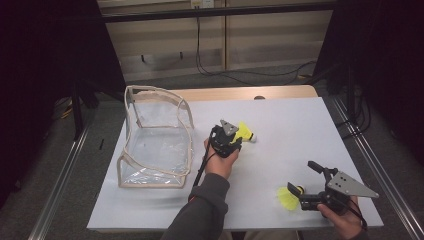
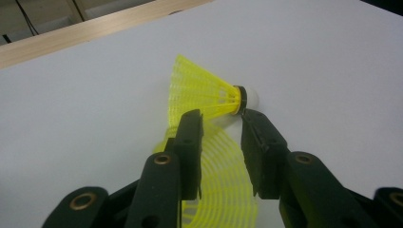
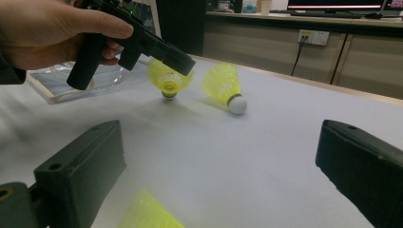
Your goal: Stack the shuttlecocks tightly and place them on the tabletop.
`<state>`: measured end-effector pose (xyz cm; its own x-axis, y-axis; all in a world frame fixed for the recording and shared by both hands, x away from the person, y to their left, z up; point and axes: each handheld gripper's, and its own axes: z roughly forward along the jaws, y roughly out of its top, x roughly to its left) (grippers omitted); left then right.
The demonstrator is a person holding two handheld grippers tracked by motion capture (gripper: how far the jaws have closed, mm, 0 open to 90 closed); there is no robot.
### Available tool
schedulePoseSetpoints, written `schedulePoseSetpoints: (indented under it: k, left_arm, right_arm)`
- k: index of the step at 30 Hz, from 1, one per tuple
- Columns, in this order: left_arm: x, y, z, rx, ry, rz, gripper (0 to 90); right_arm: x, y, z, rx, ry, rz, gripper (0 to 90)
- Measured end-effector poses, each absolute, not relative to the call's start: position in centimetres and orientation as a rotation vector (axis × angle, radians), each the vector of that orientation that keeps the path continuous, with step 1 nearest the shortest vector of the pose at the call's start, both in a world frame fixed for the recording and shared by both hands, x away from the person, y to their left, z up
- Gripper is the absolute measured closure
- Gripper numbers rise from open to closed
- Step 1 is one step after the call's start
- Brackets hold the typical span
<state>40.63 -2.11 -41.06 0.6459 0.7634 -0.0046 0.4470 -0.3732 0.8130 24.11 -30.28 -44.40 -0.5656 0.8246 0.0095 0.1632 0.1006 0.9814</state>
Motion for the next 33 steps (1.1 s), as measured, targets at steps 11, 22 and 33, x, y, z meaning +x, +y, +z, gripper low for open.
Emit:
schedulePoseSetpoints:
  k: [11, 22, 33]
  left_arm:
    - [40.81, -2.29, -40.80, 2.022, 0.942, 0.470, 75.9]
    - [41.05, -2.55, -40.82, 2.049, 0.933, 0.426, 87.3]
    - [40.58, -2.95, -40.81, 2.060, 0.904, 0.379, 87.6]
  right_arm:
    - [24.11, -30.33, -44.40, 0.966, 1.813, 1.499, 1.8]
    - [24.12, -30.37, -44.41, 0.966, 1.814, 1.497, 1.9]
    - [24.13, -30.37, -44.42, 0.966, 1.814, 1.498, 1.8]
